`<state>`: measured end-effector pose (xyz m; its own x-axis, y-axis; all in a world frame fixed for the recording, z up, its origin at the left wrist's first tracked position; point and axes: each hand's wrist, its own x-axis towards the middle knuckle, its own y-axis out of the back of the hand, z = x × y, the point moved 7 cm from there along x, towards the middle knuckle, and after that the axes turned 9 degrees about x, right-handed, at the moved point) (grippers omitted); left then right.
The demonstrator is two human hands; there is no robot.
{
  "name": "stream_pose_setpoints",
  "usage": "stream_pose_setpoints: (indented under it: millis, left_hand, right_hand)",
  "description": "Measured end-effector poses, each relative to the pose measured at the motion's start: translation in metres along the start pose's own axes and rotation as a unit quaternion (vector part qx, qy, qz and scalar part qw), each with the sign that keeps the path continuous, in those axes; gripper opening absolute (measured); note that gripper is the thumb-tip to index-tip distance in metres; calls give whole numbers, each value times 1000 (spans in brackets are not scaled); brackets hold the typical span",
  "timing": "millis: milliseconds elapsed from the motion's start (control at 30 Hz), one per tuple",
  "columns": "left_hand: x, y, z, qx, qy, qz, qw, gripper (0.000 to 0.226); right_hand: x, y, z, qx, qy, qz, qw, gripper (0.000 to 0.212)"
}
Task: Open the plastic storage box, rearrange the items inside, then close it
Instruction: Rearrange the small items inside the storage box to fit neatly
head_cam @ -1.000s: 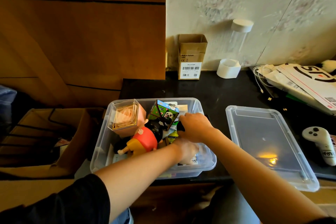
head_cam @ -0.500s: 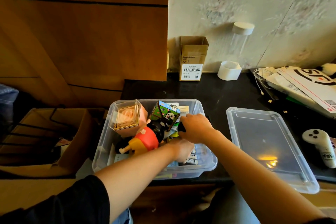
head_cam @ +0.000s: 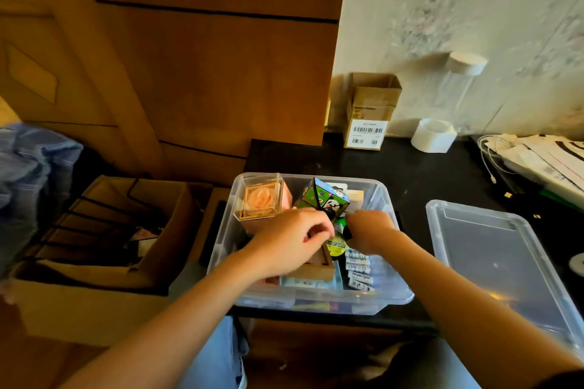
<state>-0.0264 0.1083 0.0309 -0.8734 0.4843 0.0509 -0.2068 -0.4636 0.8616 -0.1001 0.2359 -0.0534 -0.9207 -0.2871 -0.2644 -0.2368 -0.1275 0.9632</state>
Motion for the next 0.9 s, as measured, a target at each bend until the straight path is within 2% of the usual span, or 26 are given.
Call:
stream_pose_setpoints:
  millis: [100,167,200,333,400,500,567,633,733,800,900]
  left_hand:
    - [-23,27,-29,5,53,140,989,9]
    - [-35,31,-45,33,84,175,980,8]
    - [-38,28,-54,40,106,159,981,13]
    - [-45,-13,-85,11,202,-15,979,60]
    - [-45,-24,-91,8,206,-35,978,73]
    - [-40,-31,-94,45,185,-61,980,86]
    - [-38,-31,-93,76,176,-64,979,90]
    - [-38,-27,-91,85,165,-31,982,86]
    - [-41,-24,-88,53,151,7,987,76]
    - [-43,-25,-89,24,152,-1,988,66]
    - [-44,-29,-83,-20,131,-30,991,57]
  right_hand:
    - [2,-4,-1,7,-16,-7,1000,15]
    - [1,-5,0,21,-31,-5,999,16]
    - [1,-5,0,32,-37,-9,999,18]
    - [-4,-3,0,91,-65,-38,993,25]
    - [-5,-4,-3,169,-78,-72,980,33]
    - [-13,-13,-13,339,-112,-158,921,33]
    - [-18,-13,-15,403,-130,-177,889,37]
    - [-22,-4,-13,410,-134,-149,890,36]
    - [-21,32,-4,363,-112,-5,925,29]
    - [-20,60,-12,393,-71,82,913,26]
    - [-13,83,-44,405,5,122,906,31]
